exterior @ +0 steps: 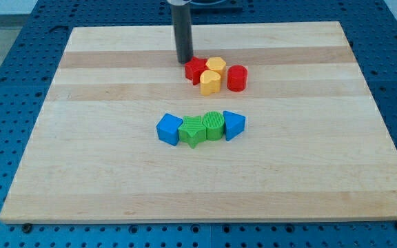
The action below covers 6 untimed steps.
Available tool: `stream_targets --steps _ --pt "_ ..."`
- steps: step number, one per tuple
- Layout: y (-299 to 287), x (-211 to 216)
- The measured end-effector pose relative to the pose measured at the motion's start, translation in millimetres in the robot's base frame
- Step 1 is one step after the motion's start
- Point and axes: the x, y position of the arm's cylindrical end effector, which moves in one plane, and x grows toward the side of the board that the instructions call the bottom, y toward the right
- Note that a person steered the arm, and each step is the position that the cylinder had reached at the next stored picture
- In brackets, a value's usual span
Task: Slide the red circle down a bit
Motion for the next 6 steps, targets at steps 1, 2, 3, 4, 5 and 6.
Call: stream_targets --steps 1,2,3,4,5,6 --pt "74 0" --pt "153 7" --pt "171 30" --pt "155 33" --pt "123 33" --pt "102 41"
